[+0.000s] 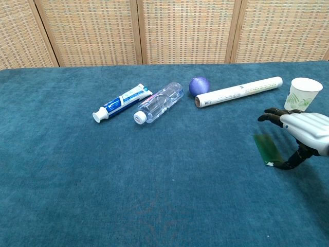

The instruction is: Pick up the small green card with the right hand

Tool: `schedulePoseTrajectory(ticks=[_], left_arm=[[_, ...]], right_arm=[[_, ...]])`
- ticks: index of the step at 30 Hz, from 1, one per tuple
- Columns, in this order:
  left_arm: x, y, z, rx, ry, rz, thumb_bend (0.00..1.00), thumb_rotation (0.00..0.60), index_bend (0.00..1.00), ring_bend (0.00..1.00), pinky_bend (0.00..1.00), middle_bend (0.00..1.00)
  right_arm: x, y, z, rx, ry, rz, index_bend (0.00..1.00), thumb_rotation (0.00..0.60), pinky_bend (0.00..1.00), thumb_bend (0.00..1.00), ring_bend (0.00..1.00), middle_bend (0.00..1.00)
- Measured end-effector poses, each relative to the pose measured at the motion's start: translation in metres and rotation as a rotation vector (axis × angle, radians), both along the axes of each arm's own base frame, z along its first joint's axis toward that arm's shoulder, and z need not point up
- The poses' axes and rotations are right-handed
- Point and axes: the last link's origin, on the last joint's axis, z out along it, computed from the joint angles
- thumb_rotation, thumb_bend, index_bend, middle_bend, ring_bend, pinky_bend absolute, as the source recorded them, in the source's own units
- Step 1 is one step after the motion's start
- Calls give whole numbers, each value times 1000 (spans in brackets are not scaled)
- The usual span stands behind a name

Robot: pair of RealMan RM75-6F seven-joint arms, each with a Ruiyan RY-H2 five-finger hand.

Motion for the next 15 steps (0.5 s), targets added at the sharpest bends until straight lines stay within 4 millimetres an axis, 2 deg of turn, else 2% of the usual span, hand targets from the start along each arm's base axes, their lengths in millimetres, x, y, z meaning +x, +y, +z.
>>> schedulePoseTrajectory(ticks=[3, 15], left_arm=[[1, 0, 0, 1, -2, -2, 247, 600, 0, 0, 0, 0], [2, -1, 1, 3, -6, -9, 247, 600, 0, 0, 0, 0]], right_arm=[[2, -1, 0, -5, -5, 7, 200, 600, 0, 358, 0, 0], [8, -2, 8, -55, -30, 31, 200, 600, 0, 363, 0, 0]])
